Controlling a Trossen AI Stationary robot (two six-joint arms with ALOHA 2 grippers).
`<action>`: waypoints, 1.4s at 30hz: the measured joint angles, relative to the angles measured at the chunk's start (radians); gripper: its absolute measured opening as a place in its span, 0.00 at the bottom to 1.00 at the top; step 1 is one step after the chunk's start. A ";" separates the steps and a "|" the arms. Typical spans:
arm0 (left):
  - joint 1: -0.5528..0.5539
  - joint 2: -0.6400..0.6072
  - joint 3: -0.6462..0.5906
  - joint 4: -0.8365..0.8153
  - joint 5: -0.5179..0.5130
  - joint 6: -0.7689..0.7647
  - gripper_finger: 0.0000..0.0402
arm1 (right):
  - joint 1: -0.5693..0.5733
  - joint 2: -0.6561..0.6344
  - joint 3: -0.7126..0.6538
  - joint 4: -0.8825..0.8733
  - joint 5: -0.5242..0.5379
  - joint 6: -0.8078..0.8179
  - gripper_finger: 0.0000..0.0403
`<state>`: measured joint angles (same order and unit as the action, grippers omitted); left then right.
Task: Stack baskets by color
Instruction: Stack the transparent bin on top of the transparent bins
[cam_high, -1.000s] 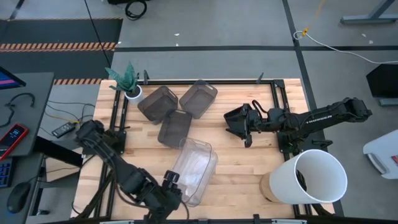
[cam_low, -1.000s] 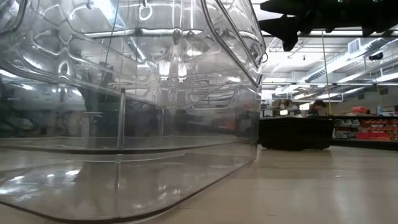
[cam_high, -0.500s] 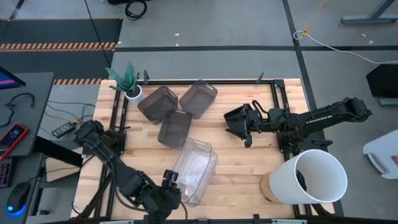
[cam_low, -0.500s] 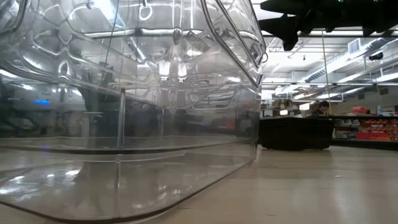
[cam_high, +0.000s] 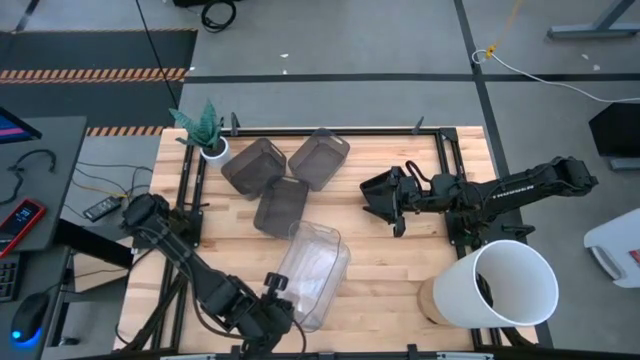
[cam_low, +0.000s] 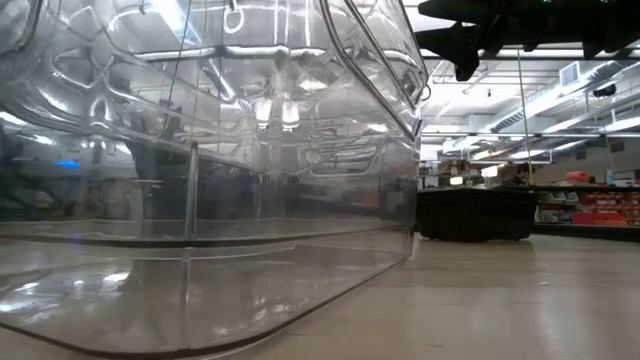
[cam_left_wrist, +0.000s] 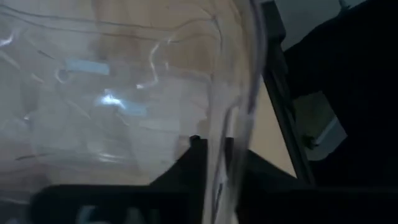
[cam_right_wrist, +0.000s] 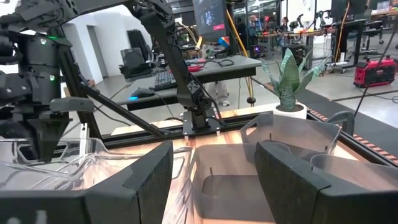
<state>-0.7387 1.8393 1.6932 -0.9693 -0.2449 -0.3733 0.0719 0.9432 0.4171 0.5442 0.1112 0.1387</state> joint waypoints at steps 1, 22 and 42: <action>-0.001 0.000 0.000 -0.004 0.000 0.001 0.09 | 0.000 0.000 0.000 0.000 0.000 0.000 0.57; -0.003 0.000 0.074 -0.174 0.089 -0.001 0.00 | -0.003 0.005 0.000 -0.002 0.003 0.019 0.57; 0.003 0.004 0.074 -0.247 0.177 -0.042 0.00 | 0.022 0.006 0.000 0.000 0.003 0.036 0.57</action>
<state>-0.7361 1.8431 1.7672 -1.2167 -0.0677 -0.4152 0.0937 0.9493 0.4171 0.5445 0.1146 0.1746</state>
